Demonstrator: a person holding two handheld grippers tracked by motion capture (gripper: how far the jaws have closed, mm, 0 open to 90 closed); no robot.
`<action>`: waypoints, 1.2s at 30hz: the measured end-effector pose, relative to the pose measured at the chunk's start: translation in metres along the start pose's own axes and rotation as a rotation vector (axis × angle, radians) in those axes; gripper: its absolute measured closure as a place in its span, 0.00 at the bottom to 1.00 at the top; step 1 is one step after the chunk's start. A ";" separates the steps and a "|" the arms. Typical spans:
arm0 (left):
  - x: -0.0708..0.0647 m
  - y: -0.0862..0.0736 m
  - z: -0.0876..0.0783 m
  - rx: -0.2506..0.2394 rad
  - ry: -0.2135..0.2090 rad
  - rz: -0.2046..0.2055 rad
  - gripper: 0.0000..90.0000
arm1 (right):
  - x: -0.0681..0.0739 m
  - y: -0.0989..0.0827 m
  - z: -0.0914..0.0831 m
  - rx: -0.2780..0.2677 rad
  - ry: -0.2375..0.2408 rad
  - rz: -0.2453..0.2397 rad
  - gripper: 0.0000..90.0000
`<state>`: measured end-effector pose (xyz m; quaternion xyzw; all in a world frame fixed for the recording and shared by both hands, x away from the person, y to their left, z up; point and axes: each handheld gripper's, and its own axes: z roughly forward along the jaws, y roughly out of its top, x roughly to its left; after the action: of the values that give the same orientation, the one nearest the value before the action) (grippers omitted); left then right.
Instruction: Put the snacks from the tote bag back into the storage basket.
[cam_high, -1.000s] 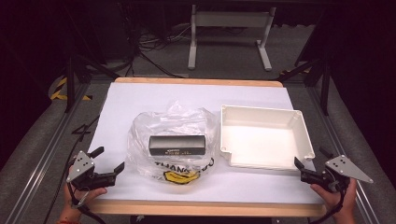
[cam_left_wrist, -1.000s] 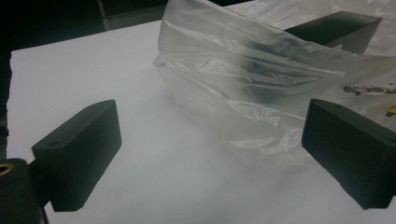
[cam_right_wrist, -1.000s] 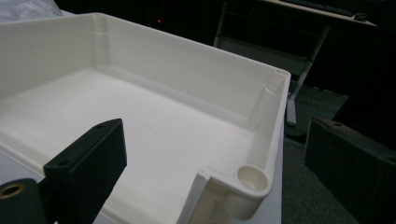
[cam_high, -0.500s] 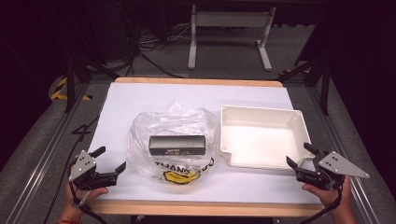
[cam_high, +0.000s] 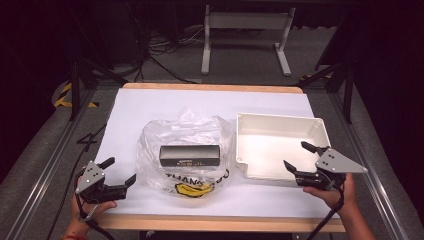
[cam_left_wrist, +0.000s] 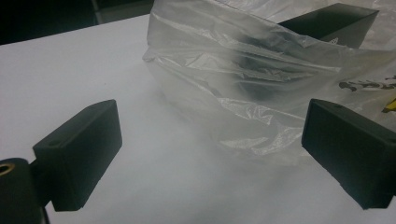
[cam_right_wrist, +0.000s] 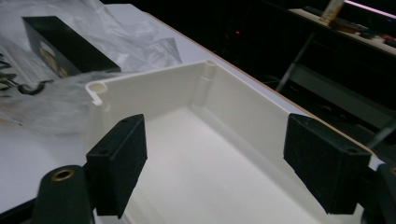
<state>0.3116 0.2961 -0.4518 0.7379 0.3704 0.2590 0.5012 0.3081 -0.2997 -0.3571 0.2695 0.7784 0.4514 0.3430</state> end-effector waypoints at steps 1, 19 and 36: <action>0.000 0.000 0.000 0.001 -0.001 0.001 0.07 | 0.002 0.004 0.004 0.000 0.011 -0.009 0.25; 0.001 -0.001 0.001 0.006 -0.011 -0.003 0.07 | 0.022 0.050 0.072 -0.102 0.145 -0.102 0.34; -0.001 0.000 0.001 0.009 -0.016 0.006 0.07 | 0.055 0.084 0.132 0.041 0.385 -0.183 0.34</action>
<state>0.3118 0.2946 -0.4520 0.7431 0.3655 0.2530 0.5003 0.3852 -0.1537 -0.3459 0.1132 0.8599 0.4456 0.2219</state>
